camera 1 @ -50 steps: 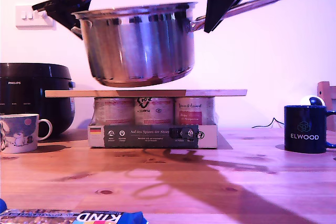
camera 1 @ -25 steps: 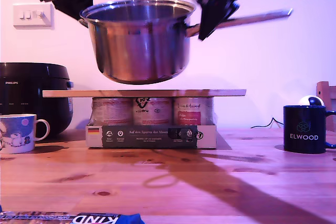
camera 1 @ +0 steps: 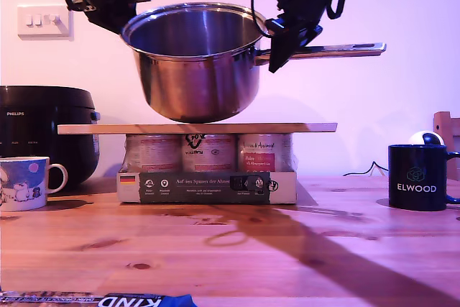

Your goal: Pick up the large pot with both hands and place it on the shelf behind you

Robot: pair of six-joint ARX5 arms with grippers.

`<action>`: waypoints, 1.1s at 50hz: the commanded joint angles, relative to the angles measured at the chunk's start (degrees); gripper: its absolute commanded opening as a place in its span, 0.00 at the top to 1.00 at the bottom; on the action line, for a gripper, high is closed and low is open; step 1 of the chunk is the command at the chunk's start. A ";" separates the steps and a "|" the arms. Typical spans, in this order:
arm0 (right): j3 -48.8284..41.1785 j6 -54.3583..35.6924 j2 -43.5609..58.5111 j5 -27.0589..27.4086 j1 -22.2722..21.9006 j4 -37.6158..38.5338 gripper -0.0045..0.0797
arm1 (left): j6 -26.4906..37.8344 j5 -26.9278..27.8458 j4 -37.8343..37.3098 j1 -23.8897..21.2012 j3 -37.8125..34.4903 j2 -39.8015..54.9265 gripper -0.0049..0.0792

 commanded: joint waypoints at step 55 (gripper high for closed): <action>5.16 8.85 -2.21 0.59 -2.51 9.27 0.78 | -6.49 -2.19 -2.23 0.11 -0.39 4.26 0.74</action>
